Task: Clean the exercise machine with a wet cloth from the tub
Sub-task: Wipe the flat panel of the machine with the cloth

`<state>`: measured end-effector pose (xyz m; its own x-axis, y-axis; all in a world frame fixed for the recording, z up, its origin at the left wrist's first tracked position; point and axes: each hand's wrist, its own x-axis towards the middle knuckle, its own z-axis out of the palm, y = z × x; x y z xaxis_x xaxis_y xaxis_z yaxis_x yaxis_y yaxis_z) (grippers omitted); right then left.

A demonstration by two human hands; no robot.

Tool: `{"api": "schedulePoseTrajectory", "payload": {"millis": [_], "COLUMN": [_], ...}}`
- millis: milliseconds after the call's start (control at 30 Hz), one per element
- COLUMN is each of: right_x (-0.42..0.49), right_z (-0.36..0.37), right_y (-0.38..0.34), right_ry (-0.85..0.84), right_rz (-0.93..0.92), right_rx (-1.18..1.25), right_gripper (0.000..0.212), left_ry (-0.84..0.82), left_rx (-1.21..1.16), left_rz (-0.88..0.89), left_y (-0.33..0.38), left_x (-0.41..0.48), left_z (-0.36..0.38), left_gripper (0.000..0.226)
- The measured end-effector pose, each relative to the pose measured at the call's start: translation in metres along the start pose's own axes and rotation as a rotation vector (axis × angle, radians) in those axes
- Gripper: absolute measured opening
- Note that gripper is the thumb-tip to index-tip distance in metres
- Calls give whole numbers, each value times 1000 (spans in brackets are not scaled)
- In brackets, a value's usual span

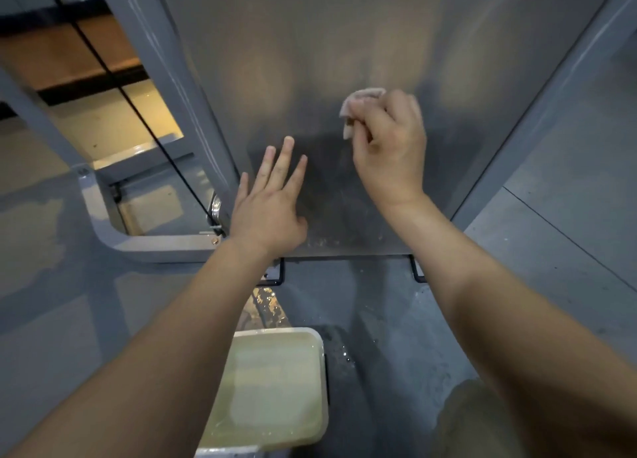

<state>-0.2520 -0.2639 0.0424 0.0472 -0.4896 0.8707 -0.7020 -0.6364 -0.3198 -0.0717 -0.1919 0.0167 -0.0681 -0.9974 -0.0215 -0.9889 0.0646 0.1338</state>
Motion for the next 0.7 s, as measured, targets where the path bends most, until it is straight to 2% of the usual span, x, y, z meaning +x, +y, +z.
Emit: {"api": "schedulePoseTrajectory", "payload": {"millis": [67,167,233,333,433,567,633,700], "right_x": [-22,-78,-86,-83,-98,-116,-130,-148], "right_z": [11,26,35,41,55,71,76,79], "right_y": [-2,-4,-20,-67,-100,-124,-134,-142], "right_ry": [-85,-500,-641,-751,-898,-950,-987,-1057], "right_rz": [-3,101,258,566,846,1132,1223,1281], "right_rx": [-49,-78,50,360,542,714,779,822], "right_gripper": [21,22,23,13,13,13,15,14], "left_ry": [-28,-150,-281,-450,-539,-485,-390,-305], "left_rx": [-26,-83,-156,-265,-256,-278,-511,-897], "left_rz": [-3,-2,-25,-82,-143,-320,-465,-605], "left_y": [-5,-19,-27,-45,-71,-113,-127,-135], "left_x": [-5,-15,-26,-49,-77,-111,-128,-144], "left_z": [-2,-8,-14,-24,-30,-22,-5,19], "left_gripper": [93,85,69,37,33,28,35,45]}}
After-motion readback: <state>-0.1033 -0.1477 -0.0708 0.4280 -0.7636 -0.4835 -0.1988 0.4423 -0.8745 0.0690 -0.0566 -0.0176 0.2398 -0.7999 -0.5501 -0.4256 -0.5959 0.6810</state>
